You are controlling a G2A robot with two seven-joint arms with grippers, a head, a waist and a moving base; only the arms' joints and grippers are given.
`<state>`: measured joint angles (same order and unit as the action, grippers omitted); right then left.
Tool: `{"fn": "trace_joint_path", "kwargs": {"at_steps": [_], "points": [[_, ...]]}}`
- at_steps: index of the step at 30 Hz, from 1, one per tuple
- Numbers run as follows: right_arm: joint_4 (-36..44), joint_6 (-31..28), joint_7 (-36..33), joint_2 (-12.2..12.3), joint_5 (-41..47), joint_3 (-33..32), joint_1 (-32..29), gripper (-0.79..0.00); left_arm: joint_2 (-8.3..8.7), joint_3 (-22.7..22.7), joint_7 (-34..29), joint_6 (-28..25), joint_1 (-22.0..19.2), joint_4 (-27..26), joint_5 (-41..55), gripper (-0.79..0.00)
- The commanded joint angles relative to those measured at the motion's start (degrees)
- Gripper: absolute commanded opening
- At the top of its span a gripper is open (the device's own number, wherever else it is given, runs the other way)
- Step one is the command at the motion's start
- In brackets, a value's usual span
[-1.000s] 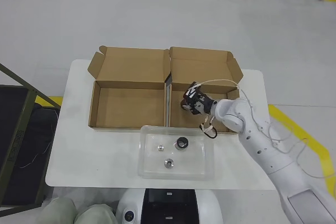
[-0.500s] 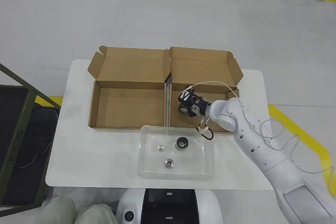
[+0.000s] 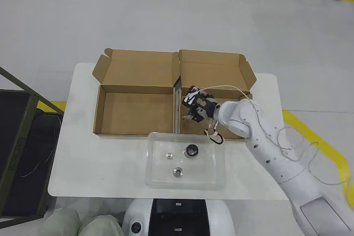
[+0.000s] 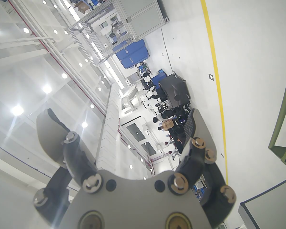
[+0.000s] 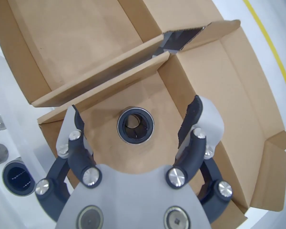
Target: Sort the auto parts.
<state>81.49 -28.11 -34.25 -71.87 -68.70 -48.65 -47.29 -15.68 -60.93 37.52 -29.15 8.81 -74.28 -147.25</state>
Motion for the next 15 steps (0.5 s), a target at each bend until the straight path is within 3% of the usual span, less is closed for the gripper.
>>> {"fn": "trace_joint_path", "kwargs": {"at_steps": [1, 8, 15], "points": [[3.3, -0.7, -0.5, 0.4, -0.5, -0.8, -1.2, 0.0, 0.0, 0.0, 0.0, 0.0, 0.0, 0.0, 0.0, 0.0], [14.9, -4.5, -2.6, 1.7, -1.9, -2.6, -6.5, 0.0, 0.0, 0.0, 0.0, 0.0, 0.0, 0.0, 0.0, 0.0], [20.9, -8.3, -2.5, 2.4, -3.8, -2.0, -9.9, 0.0, 0.0, 0.0, 0.0, 0.0, 0.0, 0.0, 0.0, 0.0]]}}
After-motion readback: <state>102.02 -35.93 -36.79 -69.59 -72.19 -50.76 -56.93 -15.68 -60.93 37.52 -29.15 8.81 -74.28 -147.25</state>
